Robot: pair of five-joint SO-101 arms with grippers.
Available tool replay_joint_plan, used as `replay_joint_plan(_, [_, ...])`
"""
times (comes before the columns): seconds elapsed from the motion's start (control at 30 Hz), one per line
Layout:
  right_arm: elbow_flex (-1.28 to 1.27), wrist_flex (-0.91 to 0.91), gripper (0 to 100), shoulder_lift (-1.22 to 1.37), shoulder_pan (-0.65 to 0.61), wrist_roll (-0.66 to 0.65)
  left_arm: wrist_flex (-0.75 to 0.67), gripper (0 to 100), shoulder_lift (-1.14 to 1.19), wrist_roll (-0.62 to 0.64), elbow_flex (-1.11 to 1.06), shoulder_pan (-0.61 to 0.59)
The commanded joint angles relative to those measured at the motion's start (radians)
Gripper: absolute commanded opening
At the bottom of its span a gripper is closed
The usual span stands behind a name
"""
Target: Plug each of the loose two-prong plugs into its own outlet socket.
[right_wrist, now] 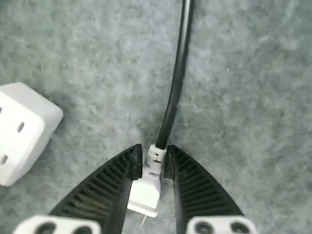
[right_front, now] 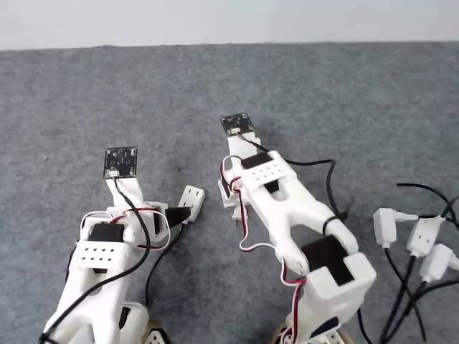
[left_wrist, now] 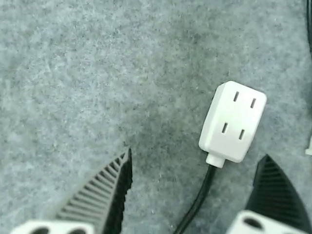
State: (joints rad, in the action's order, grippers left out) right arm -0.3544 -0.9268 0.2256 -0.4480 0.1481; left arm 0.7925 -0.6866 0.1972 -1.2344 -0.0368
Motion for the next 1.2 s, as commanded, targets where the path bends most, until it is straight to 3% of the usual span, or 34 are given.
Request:
replay_joint_plan(0.0, [0.091,-0.039,7.9,0.019,0.016,0.015,-0.025,37,-0.023,-0.009,0.010,-0.005])
replay_joint_plan(0.1, [0.103,-0.064,7.6,0.031,0.016,0.017,-0.025,37,-0.023,-0.009,0.010,-0.005])
replay_joint_plan(0.2, [0.101,-0.071,0.2,0.028,0.016,0.015,-0.025,37,-0.023,-0.009,0.010,-0.003])
replay_joint_plan(0.4, [0.103,-0.125,0.9,0.005,0.016,0.005,-0.025,37,-0.023,-0.011,-0.001,0.055])
replay_joint_plan(0.7, [0.011,-0.162,0.9,-0.305,0.008,-0.089,-0.026,36,-0.023,-0.011,0.001,0.064])
replay_joint_plan(0.87, [0.002,-0.228,0.8,-0.479,-0.030,-0.144,-0.026,19,-0.009,-0.083,0.030,0.064])
replay_joint_plan(1.0, [0.005,-0.263,0.8,-0.588,-0.116,-0.157,-0.035,3,0.130,-0.094,0.111,0.064])
replay_joint_plan(1.17, [-0.002,-0.265,0.8,-0.691,-0.211,-0.183,0.011,1,0.416,-0.133,0.292,0.040])
